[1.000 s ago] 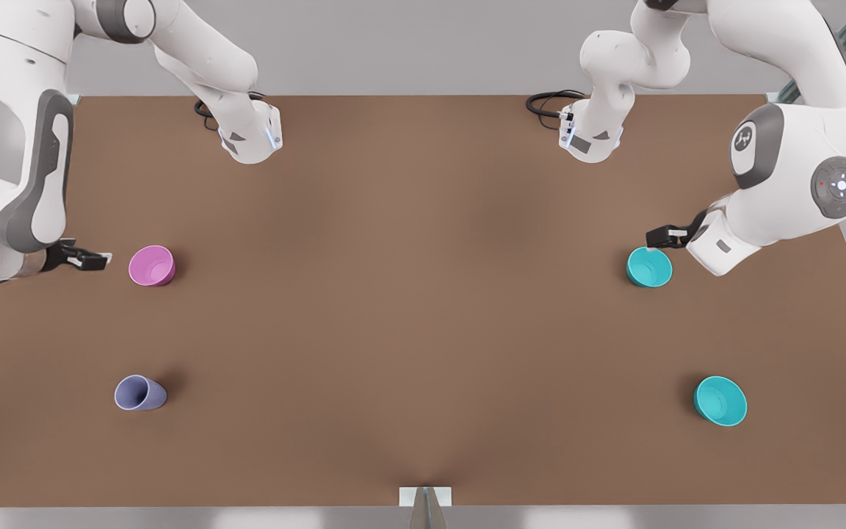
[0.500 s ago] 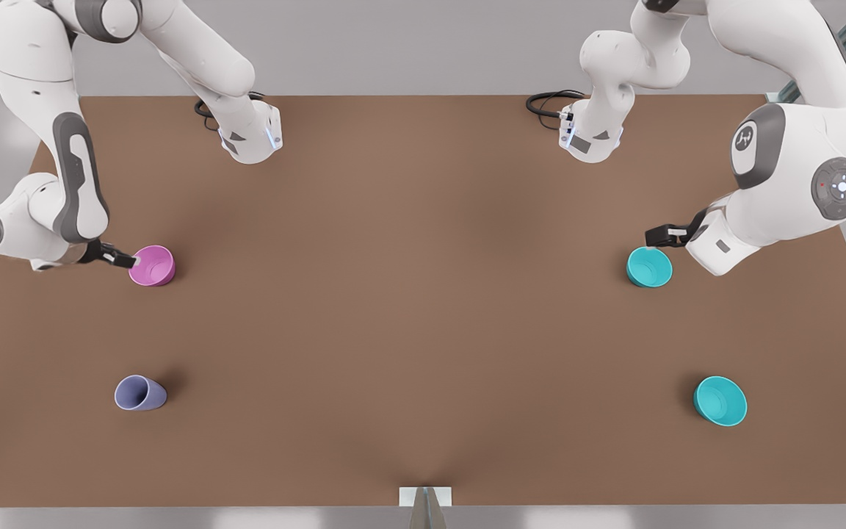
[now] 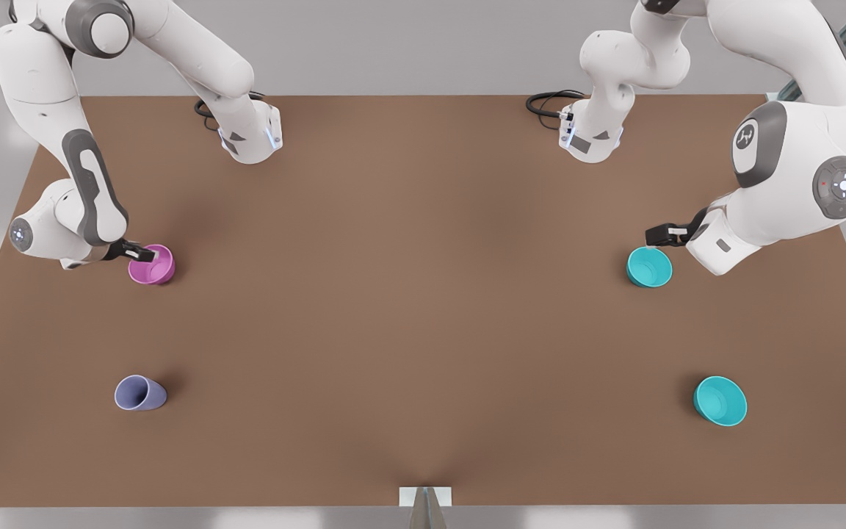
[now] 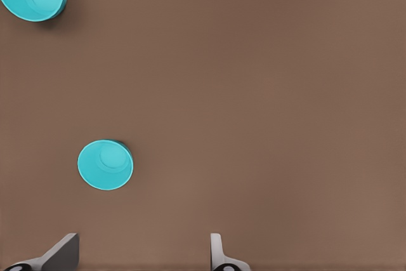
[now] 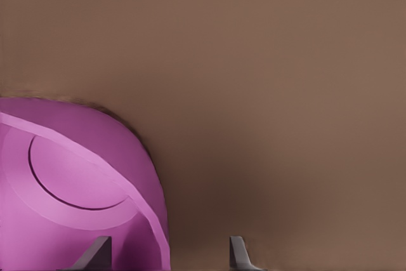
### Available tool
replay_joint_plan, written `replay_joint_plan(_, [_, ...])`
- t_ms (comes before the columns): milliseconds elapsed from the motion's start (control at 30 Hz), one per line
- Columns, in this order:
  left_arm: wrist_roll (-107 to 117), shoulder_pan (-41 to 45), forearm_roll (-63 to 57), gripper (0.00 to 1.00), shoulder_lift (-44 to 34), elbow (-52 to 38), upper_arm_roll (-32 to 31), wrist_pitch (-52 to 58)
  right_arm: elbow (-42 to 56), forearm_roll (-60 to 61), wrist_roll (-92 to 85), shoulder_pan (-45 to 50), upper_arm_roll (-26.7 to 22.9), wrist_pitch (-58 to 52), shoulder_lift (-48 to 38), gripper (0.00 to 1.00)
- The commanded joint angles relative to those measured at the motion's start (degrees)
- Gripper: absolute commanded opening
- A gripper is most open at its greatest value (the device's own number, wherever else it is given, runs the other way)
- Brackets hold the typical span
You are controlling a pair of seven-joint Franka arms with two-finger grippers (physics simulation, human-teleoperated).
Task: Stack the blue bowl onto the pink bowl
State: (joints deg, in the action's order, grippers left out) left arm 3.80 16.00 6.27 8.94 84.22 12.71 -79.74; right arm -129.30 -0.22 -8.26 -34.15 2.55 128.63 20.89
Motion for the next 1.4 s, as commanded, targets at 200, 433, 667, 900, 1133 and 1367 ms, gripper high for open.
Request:
replay_joint_plan(200, [0.15,0.08,-0.03,1.00,-0.06,-0.03,0.03,0.64,4.32,1.63,-2.47,0.22,1.93,-7.33,-1.38,0.21])
replay_joint_plan(433, [0.15,0.08,-0.03,1.00,-0.15,-0.11,-0.06,0.64,9.50,13.31,9.39,0.40,20.73,-18.15,-6.65,0.21])
replay_joint_plan(667, [0.68,0.00,-0.38,1.00,0.99,-0.11,0.03,0.99,35.95,28.35,44.46,30.98,24.08,-2.24,13.46,0.21])
replay_joint_plan(900, [0.59,0.00,-0.38,1.00,4.07,-3.98,0.21,-1.12,56.26,27.82,63.18,50.32,16.79,7.60,32.98,0.21])
replay_joint_plan(1133, [2.35,-2.02,0.23,1.00,-0.32,4.27,0.29,-5.06,56.35,27.64,65.65,55.15,12.92,8.48,35.71,0.21])
replay_joint_plan(1367, [-18.21,-5.89,0.32,1.00,0.56,18.95,6.80,-19.84,56.79,27.73,66.79,54.37,10.72,-0.29,28.42,1.00])
